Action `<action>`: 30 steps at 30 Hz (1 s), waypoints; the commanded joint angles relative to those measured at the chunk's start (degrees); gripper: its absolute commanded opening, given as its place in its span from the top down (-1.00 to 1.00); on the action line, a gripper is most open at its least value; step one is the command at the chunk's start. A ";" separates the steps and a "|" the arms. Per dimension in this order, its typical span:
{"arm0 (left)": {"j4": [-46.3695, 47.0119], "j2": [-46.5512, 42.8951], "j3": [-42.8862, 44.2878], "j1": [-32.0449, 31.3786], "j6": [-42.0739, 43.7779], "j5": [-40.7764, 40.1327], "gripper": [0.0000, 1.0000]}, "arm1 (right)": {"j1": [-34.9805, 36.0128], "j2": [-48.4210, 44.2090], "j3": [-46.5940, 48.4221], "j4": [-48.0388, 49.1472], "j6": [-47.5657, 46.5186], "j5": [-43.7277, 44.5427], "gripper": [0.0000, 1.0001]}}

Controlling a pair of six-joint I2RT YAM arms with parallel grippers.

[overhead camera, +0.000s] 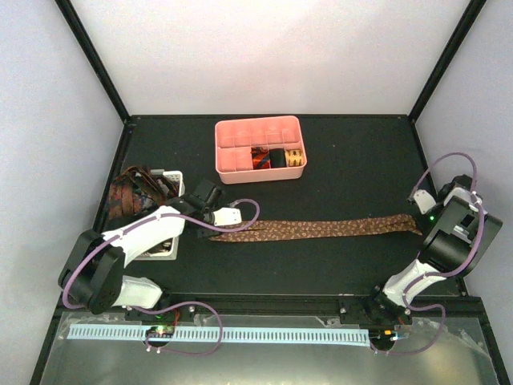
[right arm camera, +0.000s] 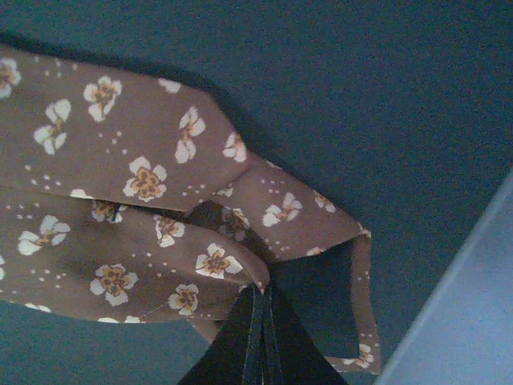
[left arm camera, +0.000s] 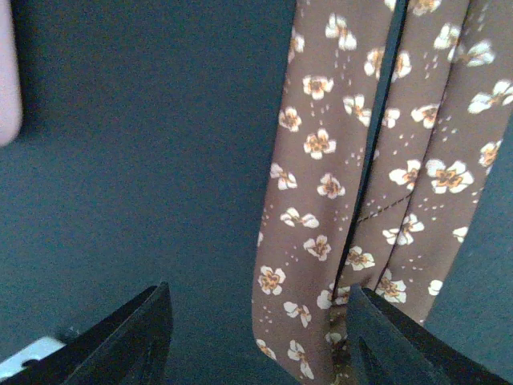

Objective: Roll the ties
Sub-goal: Flatten out the tie at the center of the board.

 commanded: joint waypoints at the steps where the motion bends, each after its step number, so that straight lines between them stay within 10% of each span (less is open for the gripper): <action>1: -4.86 1.14 5.09 0.21 -4.08 8.70 -0.30 | 0.15 -0.17 3.70 4.75 -4.08 5.34 0.97; 11: -4.68 4.76 8.22 -0.77 -9.73 24.50 -0.82 | -1.26 -2.67 4.51 14.04 -8.15 13.52 0.93; 20: -2.82 12.11 11.23 -5.65 -11.50 24.75 -0.97 | -0.75 -9.32 10.02 0.18 -7.27 0.30 -0.44; 30: -2.23 16.82 11.00 -8.34 -11.96 19.93 -0.98 | 13.49 -19.48 3.43 -12.38 -13.24 -23.04 -0.79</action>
